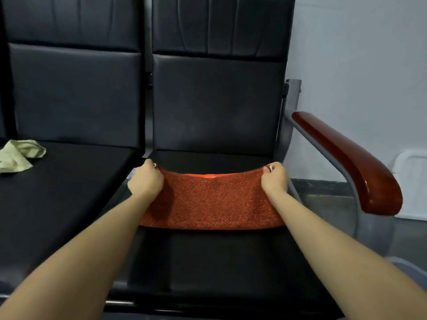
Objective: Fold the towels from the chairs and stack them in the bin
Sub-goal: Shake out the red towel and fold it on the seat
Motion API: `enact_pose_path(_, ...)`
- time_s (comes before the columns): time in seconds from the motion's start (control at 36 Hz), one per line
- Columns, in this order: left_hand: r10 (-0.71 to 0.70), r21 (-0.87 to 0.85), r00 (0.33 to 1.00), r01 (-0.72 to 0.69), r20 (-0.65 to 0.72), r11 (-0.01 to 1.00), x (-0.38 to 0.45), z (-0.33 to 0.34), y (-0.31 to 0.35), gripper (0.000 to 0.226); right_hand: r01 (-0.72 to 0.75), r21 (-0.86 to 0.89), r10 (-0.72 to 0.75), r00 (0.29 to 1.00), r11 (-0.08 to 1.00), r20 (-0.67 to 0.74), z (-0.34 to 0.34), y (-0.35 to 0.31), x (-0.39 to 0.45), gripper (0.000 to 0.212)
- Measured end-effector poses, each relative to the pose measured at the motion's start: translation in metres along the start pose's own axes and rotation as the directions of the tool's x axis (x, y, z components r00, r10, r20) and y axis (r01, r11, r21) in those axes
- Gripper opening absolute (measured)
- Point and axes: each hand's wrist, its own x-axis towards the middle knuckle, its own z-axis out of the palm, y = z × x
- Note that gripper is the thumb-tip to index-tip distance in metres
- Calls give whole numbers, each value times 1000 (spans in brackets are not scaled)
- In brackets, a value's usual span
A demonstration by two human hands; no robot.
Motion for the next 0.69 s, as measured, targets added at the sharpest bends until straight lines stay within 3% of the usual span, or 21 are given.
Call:
enact_pose_path(0.08,36,29,996,-34,-78,999,9,0,4,26,42,-18,-43,998,999,-44,5,-5,5,13)
enact_pose_path(0.31,32,44,994,-27,-107,999,33,8,10,26,117,-93,-126,988,989,-93,21,-22,17,21)
enact_pose_path(0.39,47,72,996,-41,-73,997,37,18,11,31,188,-243,-209,976,952,-61,28,-23,19,28)
enact_pose_path(0.53,-16,256,1000,22,-27,966,28,33,9,52,449,-297,-406,892,843,198,49,-13,4,34)
enact_pose_path(0.69,-149,410,984,97,95,907,8,29,6,66,705,-220,-481,646,675,593,64,-4,-21,41)
